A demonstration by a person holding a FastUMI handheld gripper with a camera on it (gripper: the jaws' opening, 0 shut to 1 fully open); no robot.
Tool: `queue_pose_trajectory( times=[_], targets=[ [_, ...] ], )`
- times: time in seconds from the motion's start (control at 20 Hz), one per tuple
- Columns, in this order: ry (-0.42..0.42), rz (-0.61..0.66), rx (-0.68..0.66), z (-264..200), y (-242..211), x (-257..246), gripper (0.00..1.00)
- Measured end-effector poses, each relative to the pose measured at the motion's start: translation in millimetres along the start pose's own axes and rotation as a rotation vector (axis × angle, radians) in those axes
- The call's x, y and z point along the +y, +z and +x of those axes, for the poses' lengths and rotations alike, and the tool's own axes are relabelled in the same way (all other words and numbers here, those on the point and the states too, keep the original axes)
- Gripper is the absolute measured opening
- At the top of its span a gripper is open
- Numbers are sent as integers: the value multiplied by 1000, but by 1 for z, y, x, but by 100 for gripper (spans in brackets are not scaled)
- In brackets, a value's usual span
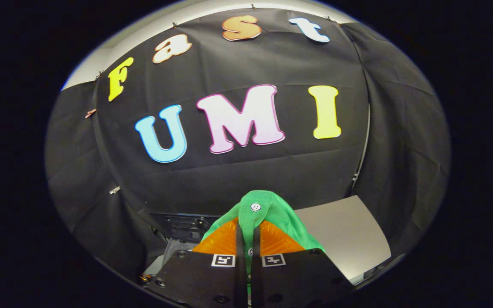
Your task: Put the clothes into the washing machine and then close the washing machine lid.
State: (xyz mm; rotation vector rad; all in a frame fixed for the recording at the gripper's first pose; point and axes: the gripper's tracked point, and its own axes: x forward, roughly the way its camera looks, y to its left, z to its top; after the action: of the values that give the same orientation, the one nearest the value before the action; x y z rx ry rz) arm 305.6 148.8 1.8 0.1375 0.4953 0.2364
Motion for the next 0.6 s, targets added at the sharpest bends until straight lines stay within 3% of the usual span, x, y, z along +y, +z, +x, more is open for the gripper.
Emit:
queue_pose_trajectory(
  times=[0.6],
  targets=[
    [202, -54, 85, 45, -67, 186, 8]
  ],
)
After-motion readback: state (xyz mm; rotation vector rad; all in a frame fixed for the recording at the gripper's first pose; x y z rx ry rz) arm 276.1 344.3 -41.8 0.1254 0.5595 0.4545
